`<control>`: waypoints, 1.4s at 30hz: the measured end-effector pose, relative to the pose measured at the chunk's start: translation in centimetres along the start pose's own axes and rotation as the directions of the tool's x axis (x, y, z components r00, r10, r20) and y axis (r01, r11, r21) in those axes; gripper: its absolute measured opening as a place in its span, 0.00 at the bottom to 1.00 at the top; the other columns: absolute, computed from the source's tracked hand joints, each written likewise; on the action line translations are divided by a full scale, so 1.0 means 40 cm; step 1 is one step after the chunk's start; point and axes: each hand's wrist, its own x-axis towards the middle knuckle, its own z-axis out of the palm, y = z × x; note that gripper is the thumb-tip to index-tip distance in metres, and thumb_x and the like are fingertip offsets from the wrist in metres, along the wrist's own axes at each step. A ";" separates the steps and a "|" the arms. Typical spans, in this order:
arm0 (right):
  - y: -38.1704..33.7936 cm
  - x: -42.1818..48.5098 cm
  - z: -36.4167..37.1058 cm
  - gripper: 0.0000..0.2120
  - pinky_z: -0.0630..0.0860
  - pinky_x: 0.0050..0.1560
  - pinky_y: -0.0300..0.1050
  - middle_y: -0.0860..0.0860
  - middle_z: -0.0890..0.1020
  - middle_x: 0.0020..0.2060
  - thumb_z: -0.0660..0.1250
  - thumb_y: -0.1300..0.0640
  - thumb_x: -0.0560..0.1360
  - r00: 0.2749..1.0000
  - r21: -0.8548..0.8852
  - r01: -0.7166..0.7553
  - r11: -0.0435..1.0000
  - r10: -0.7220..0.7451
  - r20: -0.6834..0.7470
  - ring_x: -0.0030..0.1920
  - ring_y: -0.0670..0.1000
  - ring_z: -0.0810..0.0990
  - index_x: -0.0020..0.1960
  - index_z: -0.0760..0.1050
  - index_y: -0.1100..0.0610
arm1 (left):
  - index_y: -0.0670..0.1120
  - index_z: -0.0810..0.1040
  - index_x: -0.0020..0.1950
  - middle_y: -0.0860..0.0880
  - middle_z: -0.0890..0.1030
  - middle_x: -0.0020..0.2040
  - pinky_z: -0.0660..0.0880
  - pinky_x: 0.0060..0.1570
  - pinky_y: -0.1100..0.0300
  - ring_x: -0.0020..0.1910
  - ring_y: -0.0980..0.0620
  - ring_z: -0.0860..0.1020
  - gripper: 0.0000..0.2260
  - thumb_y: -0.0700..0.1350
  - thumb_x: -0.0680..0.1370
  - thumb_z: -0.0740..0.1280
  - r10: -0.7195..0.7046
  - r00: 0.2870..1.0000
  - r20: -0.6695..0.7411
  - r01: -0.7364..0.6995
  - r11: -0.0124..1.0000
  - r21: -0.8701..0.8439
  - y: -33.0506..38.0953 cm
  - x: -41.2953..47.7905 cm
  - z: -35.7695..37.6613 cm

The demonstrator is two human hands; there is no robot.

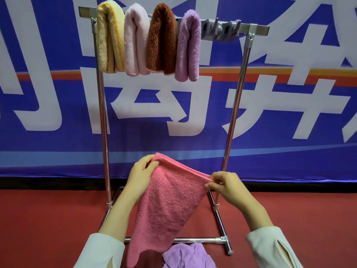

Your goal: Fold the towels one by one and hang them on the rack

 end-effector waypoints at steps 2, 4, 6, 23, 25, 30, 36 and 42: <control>0.003 -0.004 -0.003 0.08 0.68 0.36 0.37 0.47 0.78 0.30 0.69 0.56 0.76 0.999 0.070 -0.007 0.998 0.010 -0.051 0.32 0.41 0.74 0.39 0.78 0.55 | 0.52 0.79 0.58 0.53 0.81 0.54 0.70 0.54 0.59 0.54 0.54 0.77 0.09 0.43 0.81 0.62 -0.014 1.000 0.016 0.014 1.000 -0.019 -0.006 0.001 -0.001; 0.002 -0.007 -0.007 0.07 0.73 0.42 0.40 0.49 0.82 0.34 0.66 0.55 0.78 0.992 0.181 -0.013 0.983 0.035 -0.119 0.38 0.48 0.78 0.42 0.79 0.54 | 0.54 0.80 0.54 0.53 0.82 0.52 0.72 0.54 0.56 0.53 0.52 0.78 0.09 0.43 0.80 0.63 -0.043 0.998 0.037 0.045 0.998 -0.053 -0.016 0.000 -0.002; -0.007 -0.010 -0.013 0.06 0.76 0.47 0.42 0.49 0.83 0.37 0.66 0.54 0.78 0.982 0.333 -0.012 0.943 0.075 -0.175 0.42 0.50 0.81 0.43 0.78 0.52 | 0.54 0.80 0.53 0.52 0.83 0.51 0.73 0.53 0.57 0.53 0.51 0.79 0.09 0.42 0.80 0.62 -0.066 0.997 0.044 0.070 0.993 -0.092 -0.023 -0.005 0.002; -0.025 -0.011 -0.102 0.11 0.81 0.40 0.42 0.50 0.75 0.30 0.55 0.68 0.81 0.933 0.883 0.182 0.433 0.209 -0.294 0.33 0.49 0.78 0.50 0.75 0.57 | 0.49 0.69 0.40 0.46 0.74 0.36 0.69 0.31 0.62 0.33 0.52 0.72 0.13 0.31 0.78 0.61 -0.111 0.985 -0.133 0.029 0.862 -0.505 0.000 0.001 -0.001; -0.039 -0.008 -0.073 0.08 0.80 0.40 0.41 0.51 0.78 0.32 0.57 0.66 0.81 0.963 0.870 0.118 0.478 0.160 -0.218 0.36 0.51 0.81 0.53 0.75 0.59 | 0.47 0.72 0.41 0.47 0.77 0.39 0.69 0.36 0.62 0.36 0.53 0.74 0.12 0.31 0.78 0.62 0.034 0.996 -0.083 -0.056 0.960 -0.275 0.020 0.001 0.008; -0.097 0.013 0.024 0.06 0.80 0.49 0.42 0.53 0.82 0.38 0.61 0.64 0.80 0.997 0.871 -0.031 0.491 0.076 -0.007 0.43 0.52 0.84 0.50 0.77 0.61 | 0.53 0.80 0.41 0.58 0.83 0.43 0.70 0.53 0.70 0.49 0.63 0.79 0.14 0.34 0.77 0.64 0.202 0.979 0.024 -0.203 0.979 0.004 0.054 -0.009 0.039; -0.115 0.031 0.079 0.14 0.75 0.54 0.35 0.48 0.82 0.51 0.73 0.60 0.73 0.999 0.728 0.001 0.686 0.029 -0.029 0.54 0.43 0.79 0.57 0.76 0.57 | 0.50 0.84 0.48 0.58 0.81 0.50 0.65 0.56 0.78 0.54 0.71 0.75 0.17 0.30 0.77 0.62 0.313 0.947 0.070 -0.320 0.941 0.114 0.050 -0.018 0.047; -0.091 0.042 0.103 0.27 0.71 0.64 0.39 0.42 0.79 0.60 0.77 0.52 0.68 0.996 0.604 0.031 0.797 -0.074 0.047 0.63 0.40 0.75 0.65 0.72 0.48 | 0.50 0.84 0.48 0.55 0.81 0.55 0.66 0.58 0.76 0.59 0.67 0.75 0.20 0.28 0.77 0.60 0.333 0.921 0.202 -0.337 0.941 -0.011 0.060 -0.030 0.056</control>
